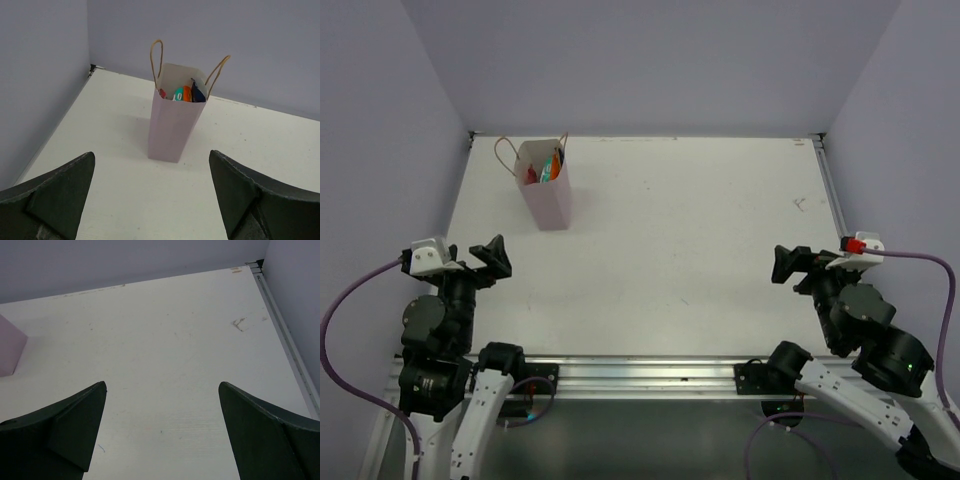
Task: Place the snacks into the paper bag
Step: Reset both arms
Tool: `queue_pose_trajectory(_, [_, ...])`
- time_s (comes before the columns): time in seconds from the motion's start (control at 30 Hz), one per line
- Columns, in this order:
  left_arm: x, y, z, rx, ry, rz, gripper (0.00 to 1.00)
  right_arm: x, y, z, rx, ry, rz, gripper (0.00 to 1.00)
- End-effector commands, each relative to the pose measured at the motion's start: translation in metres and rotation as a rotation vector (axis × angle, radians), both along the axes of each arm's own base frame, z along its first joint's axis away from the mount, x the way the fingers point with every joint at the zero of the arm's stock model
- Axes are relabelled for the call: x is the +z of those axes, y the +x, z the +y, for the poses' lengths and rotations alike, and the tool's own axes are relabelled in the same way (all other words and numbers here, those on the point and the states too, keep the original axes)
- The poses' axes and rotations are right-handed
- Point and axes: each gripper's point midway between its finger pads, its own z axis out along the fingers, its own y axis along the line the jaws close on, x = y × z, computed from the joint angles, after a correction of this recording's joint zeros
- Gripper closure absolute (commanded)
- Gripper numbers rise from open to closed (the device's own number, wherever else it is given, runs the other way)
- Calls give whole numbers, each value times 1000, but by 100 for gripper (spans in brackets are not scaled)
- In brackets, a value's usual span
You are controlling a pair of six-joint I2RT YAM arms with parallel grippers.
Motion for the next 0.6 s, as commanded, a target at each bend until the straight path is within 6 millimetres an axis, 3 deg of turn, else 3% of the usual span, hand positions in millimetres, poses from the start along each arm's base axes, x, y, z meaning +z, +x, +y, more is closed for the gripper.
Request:
queue_pose_trajectory(0.0, [3,4,1,9,-23,-67,0,4,1,-7,-34,5,-29,1])
queue_pose_trajectory(0.2, [-11,14,-4,-4,-40,-80,0,2,1,-5,-27,4,-30,1])
queue_pose_trajectory(0.57, [-12,17,-3,1,-32,-76,0,3,3,-5,-30,-10,-31,1])
